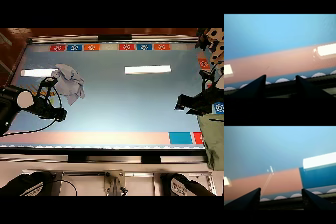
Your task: Fold the shirts.
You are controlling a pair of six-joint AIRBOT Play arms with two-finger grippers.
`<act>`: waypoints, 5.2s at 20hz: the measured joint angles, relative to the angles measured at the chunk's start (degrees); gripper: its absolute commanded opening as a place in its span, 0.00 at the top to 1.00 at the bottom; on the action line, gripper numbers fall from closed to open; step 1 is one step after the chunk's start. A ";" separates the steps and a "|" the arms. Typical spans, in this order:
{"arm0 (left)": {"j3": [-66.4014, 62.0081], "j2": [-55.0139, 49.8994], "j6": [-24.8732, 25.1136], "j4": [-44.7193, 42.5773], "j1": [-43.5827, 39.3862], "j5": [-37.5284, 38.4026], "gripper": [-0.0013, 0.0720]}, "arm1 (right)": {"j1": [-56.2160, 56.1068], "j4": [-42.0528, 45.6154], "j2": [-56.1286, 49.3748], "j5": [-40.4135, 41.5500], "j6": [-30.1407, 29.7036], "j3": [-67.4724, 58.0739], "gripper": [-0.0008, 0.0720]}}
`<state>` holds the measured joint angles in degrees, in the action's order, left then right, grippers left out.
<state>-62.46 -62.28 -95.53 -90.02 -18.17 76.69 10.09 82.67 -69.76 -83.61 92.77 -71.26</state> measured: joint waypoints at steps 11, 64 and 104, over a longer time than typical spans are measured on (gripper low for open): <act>0.00 0.00 0.00 0.00 0.00 0.00 0.35 | 0.00 0.00 0.00 0.00 0.02 0.00 0.14; -49.00 -13.57 -3.21 -4.74 -15.19 -14.23 0.95 | -0.07 -3.58 10.64 3.08 -6.56 -16.39 0.14; 17.55 -3.82 -1.55 29.64 -13.31 -23.87 0.07 | -7.45 -22.23 9.20 -2.08 -6.40 23.52 0.14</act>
<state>-44.91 -66.11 -97.08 -60.38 -31.48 52.82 2.63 60.45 -60.55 -85.69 86.37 -47.75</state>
